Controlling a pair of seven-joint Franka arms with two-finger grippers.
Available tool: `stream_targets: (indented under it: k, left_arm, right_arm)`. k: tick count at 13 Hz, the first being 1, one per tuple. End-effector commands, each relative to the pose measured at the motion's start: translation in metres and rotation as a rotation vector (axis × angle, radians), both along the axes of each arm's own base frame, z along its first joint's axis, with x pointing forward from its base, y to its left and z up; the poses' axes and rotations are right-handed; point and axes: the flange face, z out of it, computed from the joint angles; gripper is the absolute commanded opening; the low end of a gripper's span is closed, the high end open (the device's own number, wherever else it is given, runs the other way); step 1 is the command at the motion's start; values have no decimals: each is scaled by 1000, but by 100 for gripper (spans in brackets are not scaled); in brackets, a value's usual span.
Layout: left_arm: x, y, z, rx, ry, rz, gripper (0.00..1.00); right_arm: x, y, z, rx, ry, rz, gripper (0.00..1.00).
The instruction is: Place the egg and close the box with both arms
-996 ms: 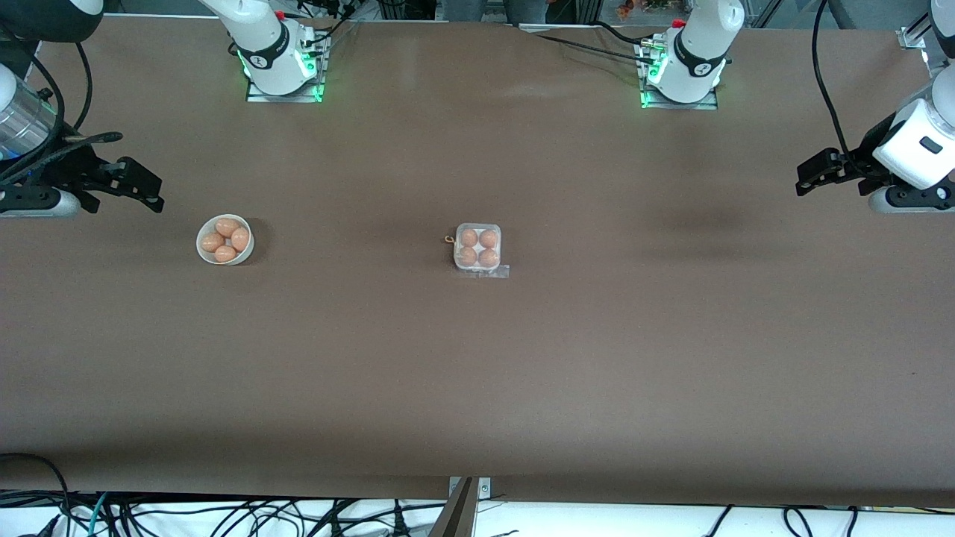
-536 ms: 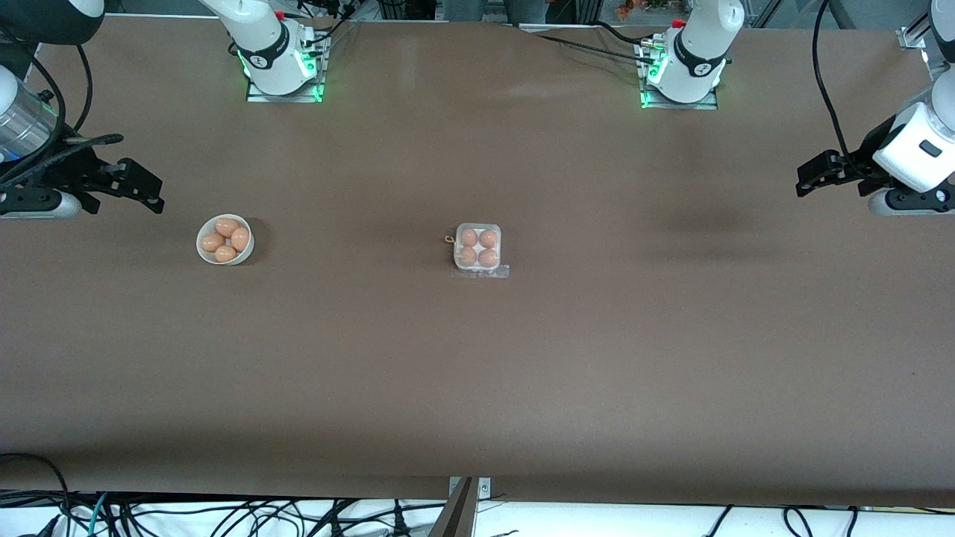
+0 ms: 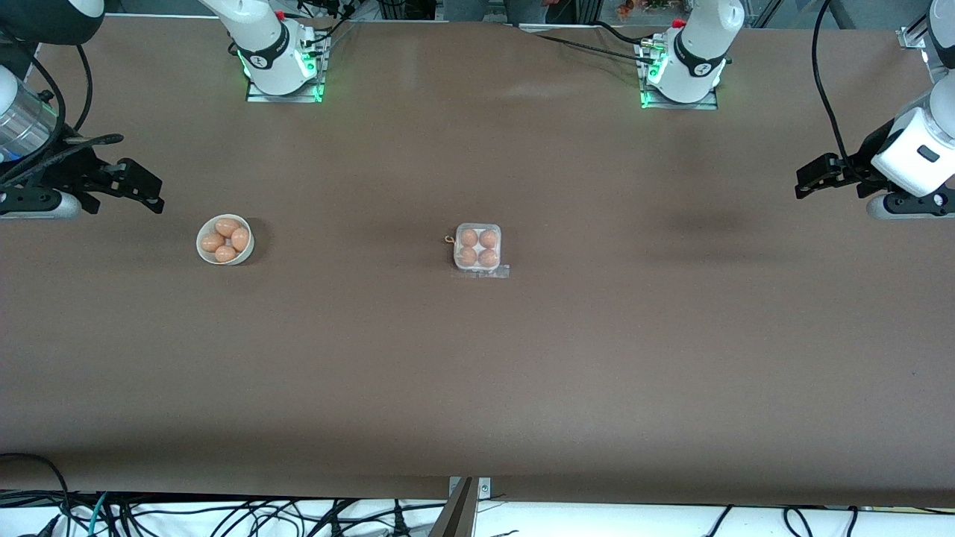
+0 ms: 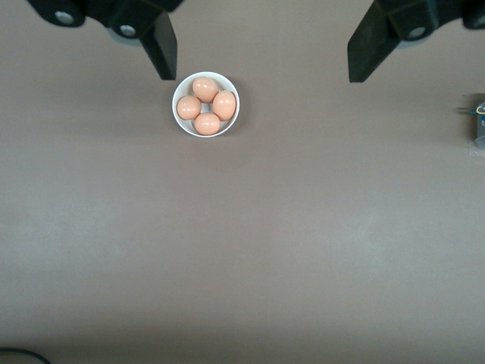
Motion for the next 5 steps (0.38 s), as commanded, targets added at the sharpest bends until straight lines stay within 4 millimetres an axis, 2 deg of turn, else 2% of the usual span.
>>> stream_targets:
  k: [1,5]
  left_arm:
    - [-2,-1,1,-7,3,-14,100]
    - [0,1,-1,-4,5,-12,100]
  right_arm:
    - [-2,-2,2,-12,-8,-11,100]
    - [-2,-2,2,-10,-6,-11,100]
